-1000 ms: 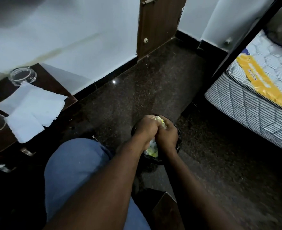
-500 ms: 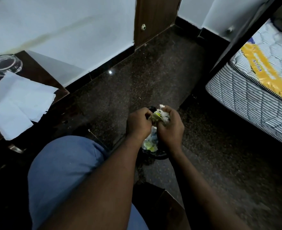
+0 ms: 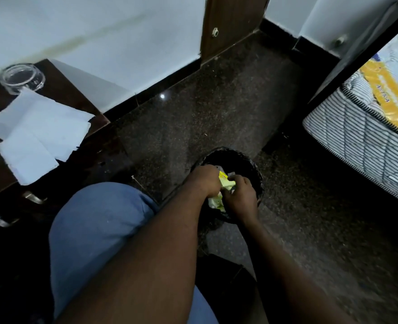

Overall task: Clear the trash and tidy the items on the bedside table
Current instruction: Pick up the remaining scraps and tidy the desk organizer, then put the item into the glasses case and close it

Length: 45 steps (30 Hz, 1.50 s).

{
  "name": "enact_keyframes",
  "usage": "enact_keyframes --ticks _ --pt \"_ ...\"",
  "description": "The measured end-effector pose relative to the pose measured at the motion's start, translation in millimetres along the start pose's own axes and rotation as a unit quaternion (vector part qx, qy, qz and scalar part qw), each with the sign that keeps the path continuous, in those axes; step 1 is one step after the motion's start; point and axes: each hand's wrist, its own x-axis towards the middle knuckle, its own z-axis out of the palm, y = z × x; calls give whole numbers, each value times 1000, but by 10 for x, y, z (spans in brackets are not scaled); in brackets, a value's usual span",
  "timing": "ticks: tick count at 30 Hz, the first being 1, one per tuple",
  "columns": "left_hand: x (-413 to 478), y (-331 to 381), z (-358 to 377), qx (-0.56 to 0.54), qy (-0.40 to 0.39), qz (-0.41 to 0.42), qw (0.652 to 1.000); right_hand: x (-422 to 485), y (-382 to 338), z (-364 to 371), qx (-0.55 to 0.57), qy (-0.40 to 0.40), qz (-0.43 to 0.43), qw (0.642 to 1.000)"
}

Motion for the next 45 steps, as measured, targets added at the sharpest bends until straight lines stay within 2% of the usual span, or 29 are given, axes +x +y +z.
enact_keyframes --ticks 3,6,9,15,24,27,30,36,41,45 --pt "-104 4 -79 -3 16 12 1000 -60 -92 -47 18 7 -18 1000" --pt "-222 -41 -163 -60 77 -7 995 -128 -274 -151 52 29 -47 997" --pt "-361 -67 -266 -129 144 -20 981 -184 -498 -276 79 34 -84 993" --pt "-765 -93 -522 -196 273 -22 942 -321 -1019 -545 120 60 -122 983" --pt "-1719 -618 -1263 -184 376 -3 908 -679 -2069 -641 152 25 -249 956" --pt "-2070 -898 -1405 -194 428 -21 883 -861 -2469 -600 140 15 -307 941" --pt "-2407 -1234 -1474 -195 459 -44 866 -1044 -2831 -505 134 -19 -356 925" --pt "-3120 -2028 -1464 -141 475 -77 865 -1445 -3461 -37 109 -109 -443 883" --pt "-3600 -2713 -1307 -140 478 -127 858 -1735 -3858 477 29 -201 -482 852" --pt "-3681 -3142 -1153 -170 482 -147 847 -1795 -4055 857 -64 -257 -528 807"
